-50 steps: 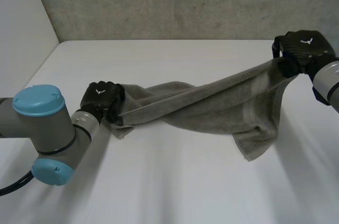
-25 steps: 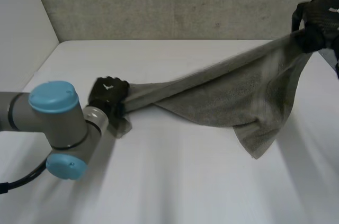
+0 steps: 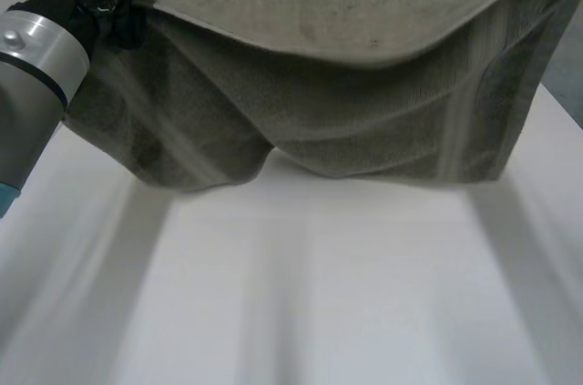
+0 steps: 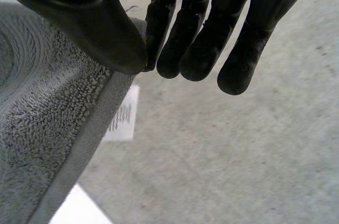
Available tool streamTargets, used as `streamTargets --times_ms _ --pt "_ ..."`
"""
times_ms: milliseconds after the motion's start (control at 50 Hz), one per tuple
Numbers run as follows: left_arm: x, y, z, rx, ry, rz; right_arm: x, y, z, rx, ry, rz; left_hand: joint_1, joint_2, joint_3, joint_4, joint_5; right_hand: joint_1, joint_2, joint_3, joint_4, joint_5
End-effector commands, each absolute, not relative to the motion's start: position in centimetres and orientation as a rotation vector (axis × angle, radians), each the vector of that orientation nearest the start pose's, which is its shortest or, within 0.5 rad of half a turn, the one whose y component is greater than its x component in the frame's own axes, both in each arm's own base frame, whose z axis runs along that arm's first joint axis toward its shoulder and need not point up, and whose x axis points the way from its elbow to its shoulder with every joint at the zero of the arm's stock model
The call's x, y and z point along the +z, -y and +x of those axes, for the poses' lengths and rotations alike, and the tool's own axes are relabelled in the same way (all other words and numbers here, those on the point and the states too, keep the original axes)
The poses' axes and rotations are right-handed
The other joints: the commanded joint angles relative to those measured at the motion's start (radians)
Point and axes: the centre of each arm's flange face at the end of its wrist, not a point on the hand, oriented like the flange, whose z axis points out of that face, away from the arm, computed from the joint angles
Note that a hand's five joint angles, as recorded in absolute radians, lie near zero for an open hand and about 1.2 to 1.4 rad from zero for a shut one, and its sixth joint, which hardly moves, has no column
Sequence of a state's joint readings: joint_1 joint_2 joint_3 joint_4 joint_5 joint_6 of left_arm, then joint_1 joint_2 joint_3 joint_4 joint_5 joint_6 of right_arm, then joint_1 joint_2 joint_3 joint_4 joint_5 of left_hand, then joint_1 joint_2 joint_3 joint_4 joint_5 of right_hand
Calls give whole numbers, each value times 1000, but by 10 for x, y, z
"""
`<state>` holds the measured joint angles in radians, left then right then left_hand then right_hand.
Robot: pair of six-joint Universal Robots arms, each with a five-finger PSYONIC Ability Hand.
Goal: Fold the towel.
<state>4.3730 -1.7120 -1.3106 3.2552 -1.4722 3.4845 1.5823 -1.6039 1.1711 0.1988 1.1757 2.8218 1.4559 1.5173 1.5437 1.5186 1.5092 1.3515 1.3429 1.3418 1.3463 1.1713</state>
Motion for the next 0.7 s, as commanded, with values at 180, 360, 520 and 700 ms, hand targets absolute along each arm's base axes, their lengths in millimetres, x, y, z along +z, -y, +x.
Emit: streamTargets --times_ms 180,360,520,700 --pt "228 348 -259 -1985 -2005 1112 316 329 209 -2052 -2128 -1117 -60 -121 -147 -122 -287 45 53 54 50 50" --pt "269 407 -283 -2284 -1706 996 321 378 260 -2362 -1927 -1059 -60 -121 -147 -122 -287 45 53 54 50 50" --pt "389 409 -280 -2910 -1233 559 395 392 262 -2920 -1307 -598 -60 -121 -147 -122 -287 45 53 54 50 50" --pt "390 396 -272 -2992 -1390 522 395 371 260 -2854 -1304 -661 -60 -121 -147 -122 -287 45 53 54 50 50"
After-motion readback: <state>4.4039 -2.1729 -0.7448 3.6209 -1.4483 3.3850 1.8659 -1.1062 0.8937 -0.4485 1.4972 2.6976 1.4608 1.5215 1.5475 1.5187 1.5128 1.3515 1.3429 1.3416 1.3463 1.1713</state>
